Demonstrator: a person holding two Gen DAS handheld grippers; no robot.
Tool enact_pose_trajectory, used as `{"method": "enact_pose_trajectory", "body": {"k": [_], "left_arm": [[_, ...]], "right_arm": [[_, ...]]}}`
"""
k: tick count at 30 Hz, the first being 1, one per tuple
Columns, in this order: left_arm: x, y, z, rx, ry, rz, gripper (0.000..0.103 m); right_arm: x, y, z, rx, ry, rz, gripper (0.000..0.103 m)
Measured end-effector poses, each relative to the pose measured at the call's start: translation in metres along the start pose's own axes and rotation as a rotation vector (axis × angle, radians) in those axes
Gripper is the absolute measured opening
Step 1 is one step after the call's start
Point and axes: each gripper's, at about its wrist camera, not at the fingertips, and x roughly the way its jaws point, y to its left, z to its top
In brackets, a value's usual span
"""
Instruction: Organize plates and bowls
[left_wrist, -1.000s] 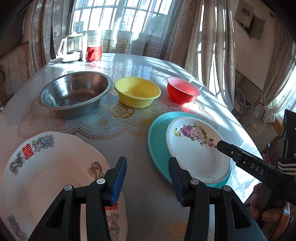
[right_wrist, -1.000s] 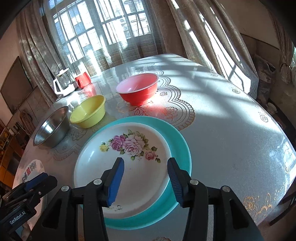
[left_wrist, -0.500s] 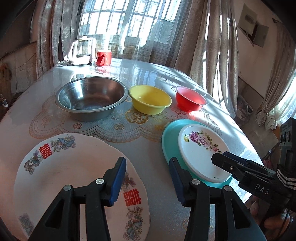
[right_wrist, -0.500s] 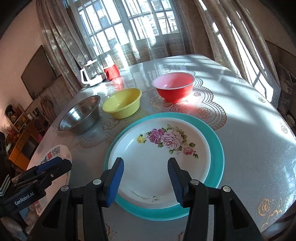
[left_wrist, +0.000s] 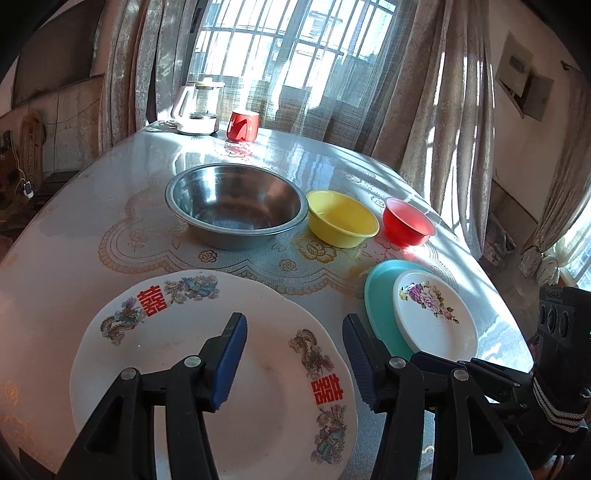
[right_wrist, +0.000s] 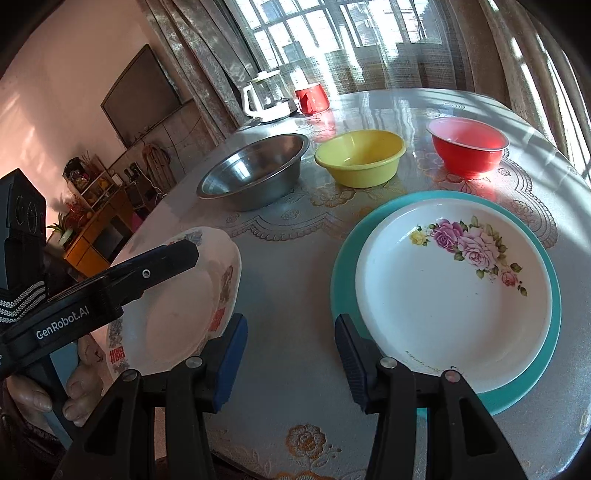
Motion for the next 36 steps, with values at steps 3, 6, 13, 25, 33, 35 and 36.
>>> {"method": "enact_pose_trajectory", "body": {"k": [3,6,13,25,33,35,36], "left_arm": [[-0.005,0.012,-0.001,-0.016,-0.009,0.025,0.055],[-0.010,0.026,-0.002,-0.043,-0.016,0.037,0.055],[-0.021,0.064,-0.009,-0.082,-0.019,0.098,0.055],[-0.037,0.137,-0.029,-0.247,-0.029,0.139,0.053],[-0.025,0.135,-0.040,-0.189,-0.053,0.135,0.052],[-0.019,0.137,-0.042,-0.197,-0.033,0.115,0.052],[-0.016,0.137,-0.043,-0.197,-0.023,0.107,0.052]], "right_arm": [[0.005,0.002,0.000,0.013,0.013,0.046,0.050],[0.010,0.005,-0.001,0.033,0.030,0.097,0.050],[0.024,0.014,-0.002,0.068,0.071,0.197,0.050],[0.054,0.030,0.004,0.069,0.078,0.276,0.049],[0.070,0.021,-0.002,0.117,0.119,0.298,0.025],[0.070,0.021,-0.003,0.116,0.118,0.299,0.024],[0.071,0.019,-0.003,0.123,0.117,0.310,0.024]]}}
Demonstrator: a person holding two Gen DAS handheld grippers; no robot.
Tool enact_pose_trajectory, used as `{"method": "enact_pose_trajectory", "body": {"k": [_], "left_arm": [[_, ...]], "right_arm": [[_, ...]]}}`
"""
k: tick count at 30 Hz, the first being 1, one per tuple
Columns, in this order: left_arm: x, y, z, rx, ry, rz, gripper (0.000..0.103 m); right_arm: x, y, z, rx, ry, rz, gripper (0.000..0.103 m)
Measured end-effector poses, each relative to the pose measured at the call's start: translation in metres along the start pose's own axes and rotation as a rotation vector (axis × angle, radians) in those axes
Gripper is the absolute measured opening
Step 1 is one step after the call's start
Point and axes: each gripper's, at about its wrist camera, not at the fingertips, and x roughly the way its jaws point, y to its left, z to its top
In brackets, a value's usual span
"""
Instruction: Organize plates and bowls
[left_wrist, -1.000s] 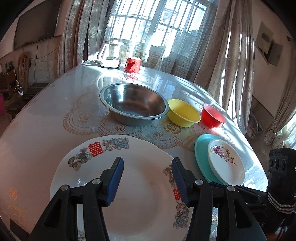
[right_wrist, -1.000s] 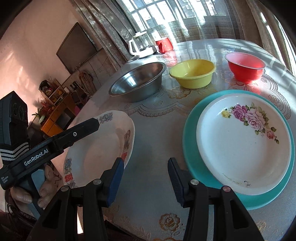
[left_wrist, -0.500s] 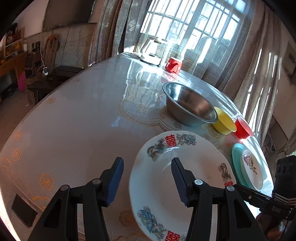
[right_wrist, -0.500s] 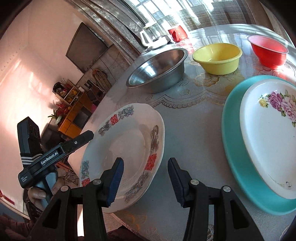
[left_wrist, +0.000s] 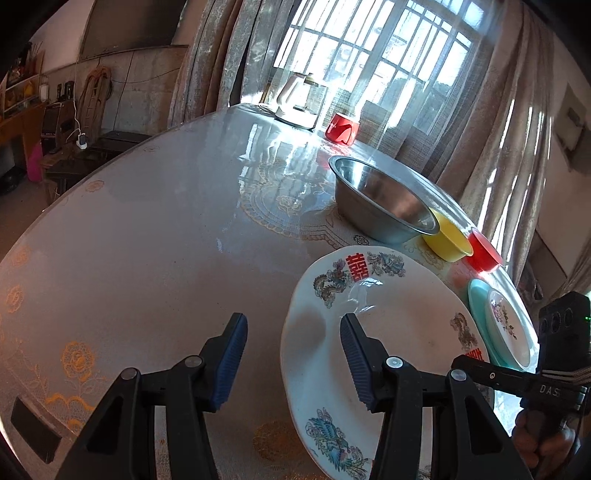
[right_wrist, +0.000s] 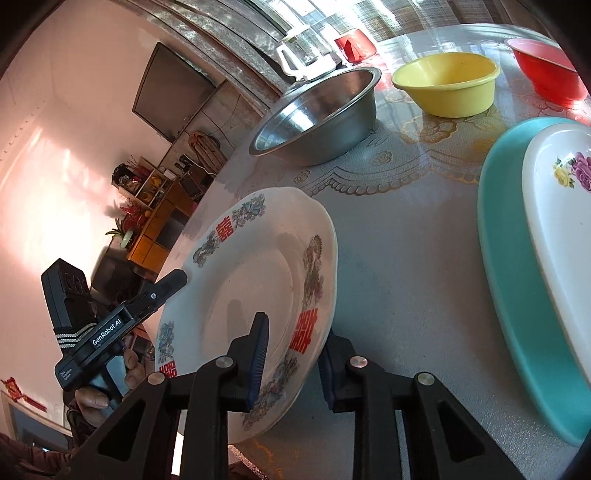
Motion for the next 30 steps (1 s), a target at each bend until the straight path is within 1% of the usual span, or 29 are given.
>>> {"method": "enact_pose_trajectory", "body": {"k": [2,3,4,5,10,18,22,26,28,30], "left_arm": [[0.006,0.001,-0.002,-0.003,0.025,-0.005,0.051],[0.006,0.001,-0.003,-0.001,0.023,-0.006,0.050],[0.007,0.000,-0.002,0.005,0.023,0.003,0.048],[0.007,-0.001,-0.002,0.008,0.025,0.006,0.046],[0.009,-0.002,-0.001,0.019,0.036,0.011,0.046],[0.013,-0.010,0.001,0.066,0.054,0.057,0.049],[0.014,-0.014,-0.001,0.091,0.045,0.074,0.050],[0.016,-0.020,-0.003,0.116,0.042,0.089,0.048],[0.017,-0.023,-0.003,0.133,0.040,0.095,0.047],[0.019,-0.026,-0.003,0.142,0.043,0.091,0.044]], "right_arm": [[0.000,-0.006,-0.001,0.026,-0.007,0.037,0.025],[0.000,-0.010,-0.001,0.046,-0.011,0.060,0.025],[-0.001,-0.014,-0.002,0.062,-0.016,0.075,0.022],[0.000,-0.014,-0.002,0.056,-0.017,0.073,0.022],[0.000,-0.010,-0.006,0.009,-0.039,0.063,0.023],[-0.001,-0.007,-0.008,-0.009,-0.050,0.059,0.023],[-0.001,-0.005,-0.008,-0.013,-0.056,0.055,0.023],[0.001,-0.005,-0.005,0.001,-0.055,0.050,0.023],[0.002,-0.001,-0.004,-0.011,-0.055,0.035,0.023],[0.004,0.002,-0.002,-0.022,-0.054,0.022,0.023]]}}
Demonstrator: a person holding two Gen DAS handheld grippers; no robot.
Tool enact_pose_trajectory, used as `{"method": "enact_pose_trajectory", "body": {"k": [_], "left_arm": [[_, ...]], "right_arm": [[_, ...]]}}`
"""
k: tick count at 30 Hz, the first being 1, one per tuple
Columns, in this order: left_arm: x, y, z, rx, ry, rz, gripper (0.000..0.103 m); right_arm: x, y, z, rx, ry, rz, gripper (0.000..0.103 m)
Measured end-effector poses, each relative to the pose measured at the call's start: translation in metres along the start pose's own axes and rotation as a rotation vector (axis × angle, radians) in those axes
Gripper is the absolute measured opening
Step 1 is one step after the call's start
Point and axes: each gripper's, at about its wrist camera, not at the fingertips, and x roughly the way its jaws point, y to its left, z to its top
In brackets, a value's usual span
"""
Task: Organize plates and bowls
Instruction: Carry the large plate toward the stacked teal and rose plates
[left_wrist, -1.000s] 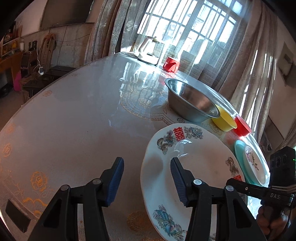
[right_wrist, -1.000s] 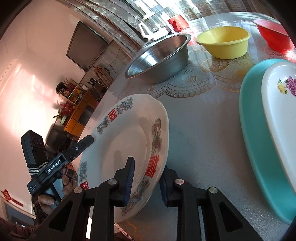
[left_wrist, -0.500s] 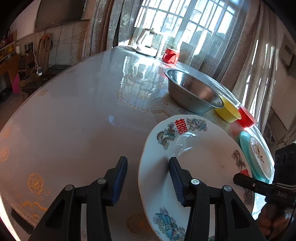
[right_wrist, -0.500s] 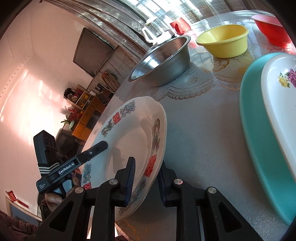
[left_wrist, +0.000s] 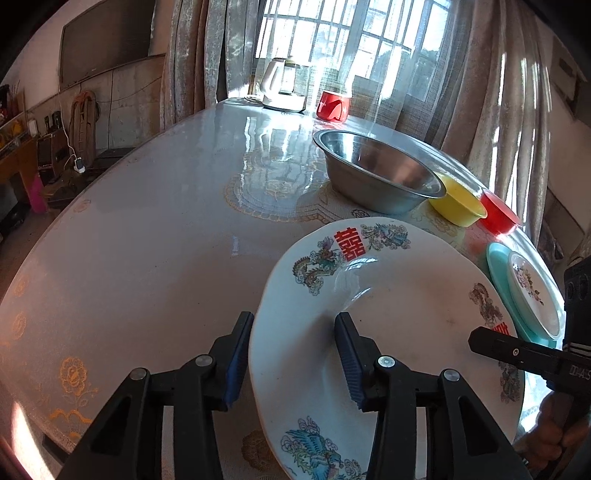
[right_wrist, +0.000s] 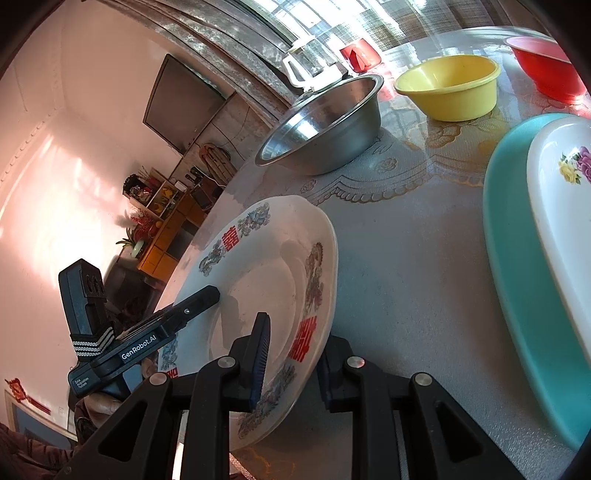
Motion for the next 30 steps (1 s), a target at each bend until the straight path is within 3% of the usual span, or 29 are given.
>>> {"method": "enact_pose_trajectory", "body": {"k": [14,30], "left_arm": [[-0.003,-0.001,0.000,-0.031,0.008,0.011,0.042],[-0.014,-0.015,-0.005,-0.011,0.004,-0.046,0.042]], "right_arm": [[0.003,0.002,0.001,-0.009,0.005,-0.016,0.024],[-0.008,0.007,0.000,-0.097,-0.002,-0.120,0.027]]}}
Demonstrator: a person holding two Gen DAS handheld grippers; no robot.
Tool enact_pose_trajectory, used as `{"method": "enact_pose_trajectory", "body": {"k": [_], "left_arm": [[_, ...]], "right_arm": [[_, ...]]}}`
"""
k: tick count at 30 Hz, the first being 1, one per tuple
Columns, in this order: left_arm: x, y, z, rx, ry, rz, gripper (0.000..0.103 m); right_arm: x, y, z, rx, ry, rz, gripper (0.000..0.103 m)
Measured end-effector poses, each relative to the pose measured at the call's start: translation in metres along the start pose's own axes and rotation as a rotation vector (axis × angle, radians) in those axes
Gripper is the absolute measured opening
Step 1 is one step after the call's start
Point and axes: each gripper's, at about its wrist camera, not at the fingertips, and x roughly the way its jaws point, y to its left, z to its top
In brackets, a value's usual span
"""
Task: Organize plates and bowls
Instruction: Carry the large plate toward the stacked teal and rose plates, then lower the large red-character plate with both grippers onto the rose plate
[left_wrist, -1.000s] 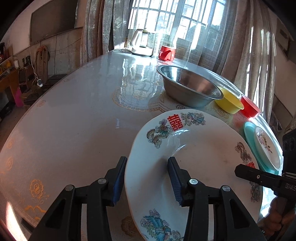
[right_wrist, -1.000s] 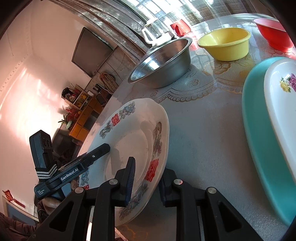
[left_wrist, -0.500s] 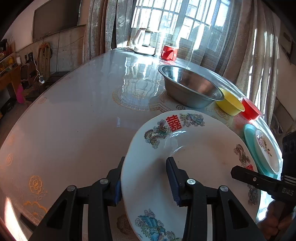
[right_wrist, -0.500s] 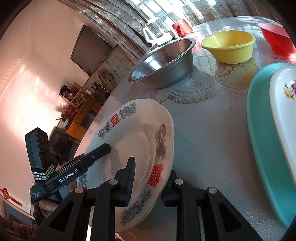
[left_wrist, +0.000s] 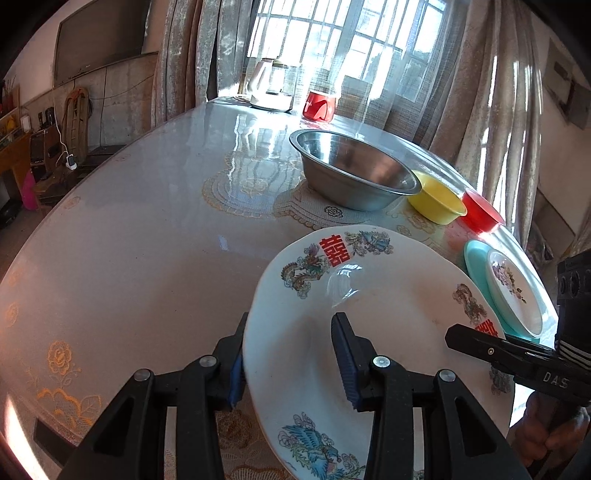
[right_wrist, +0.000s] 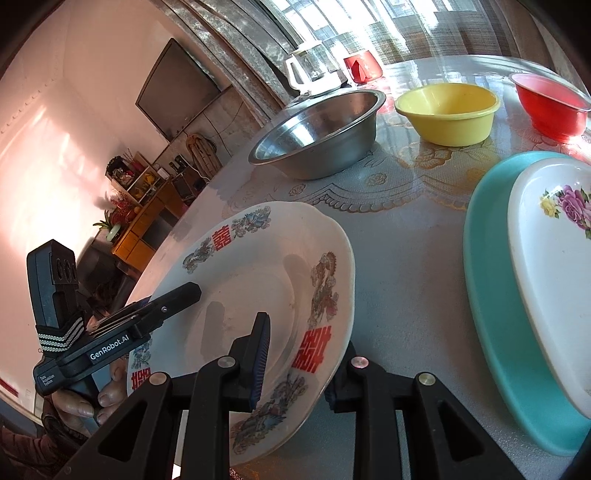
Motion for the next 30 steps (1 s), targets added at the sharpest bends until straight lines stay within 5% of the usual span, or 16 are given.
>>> {"method": "enact_pose_trajectory", "body": {"k": [19,30], "left_arm": [[-0.016,-0.023,0.004,0.056,-0.063,-0.068,0.042],[-0.016,-0.083,0.029,0.157,-0.086,-0.162,0.042]], "right_arm": [[-0.031,0.002,0.001,-0.060,-0.074,-0.045,0.026],[-0.087,-0.012,0.001,-0.063,-0.183,-0.147,0.026]]}}
